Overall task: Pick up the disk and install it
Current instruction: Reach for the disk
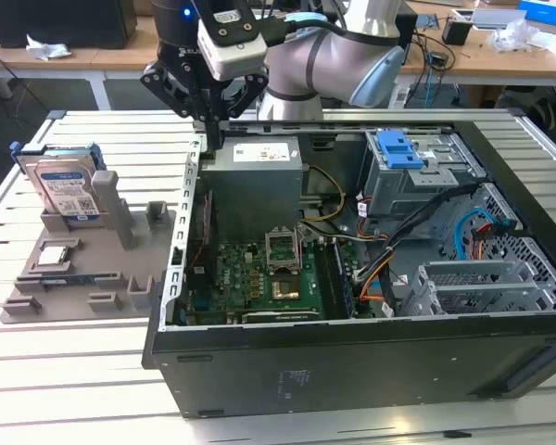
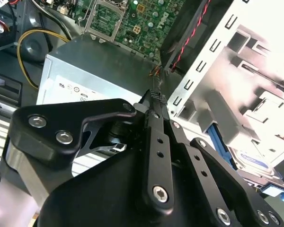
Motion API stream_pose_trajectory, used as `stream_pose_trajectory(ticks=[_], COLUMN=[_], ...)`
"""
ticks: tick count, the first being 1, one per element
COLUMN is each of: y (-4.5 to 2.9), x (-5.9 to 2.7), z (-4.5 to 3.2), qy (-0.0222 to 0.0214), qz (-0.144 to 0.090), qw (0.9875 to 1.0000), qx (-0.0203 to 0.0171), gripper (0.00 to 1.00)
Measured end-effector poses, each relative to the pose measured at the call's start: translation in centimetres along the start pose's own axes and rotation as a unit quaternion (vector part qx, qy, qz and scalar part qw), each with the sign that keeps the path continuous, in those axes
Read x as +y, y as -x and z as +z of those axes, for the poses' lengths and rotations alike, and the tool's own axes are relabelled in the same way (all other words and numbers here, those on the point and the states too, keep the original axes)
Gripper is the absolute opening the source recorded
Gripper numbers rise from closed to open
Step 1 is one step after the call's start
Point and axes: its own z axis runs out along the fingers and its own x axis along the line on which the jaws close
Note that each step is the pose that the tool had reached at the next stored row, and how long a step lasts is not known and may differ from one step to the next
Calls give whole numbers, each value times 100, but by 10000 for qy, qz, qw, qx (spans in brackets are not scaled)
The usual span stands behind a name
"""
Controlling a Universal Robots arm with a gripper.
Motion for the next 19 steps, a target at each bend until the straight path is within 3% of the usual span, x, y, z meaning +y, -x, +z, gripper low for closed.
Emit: stream_pose_trajectory(ticks=[6, 10, 19], y=[-59, -142, -203], x=[-4, -11, -15], z=[-1, -4, -6], qy=[0, 0, 0], qz=[0, 0, 0], qw=[10000, 10000, 10000], qx=[0, 0, 0], gripper=[11, 11, 11])
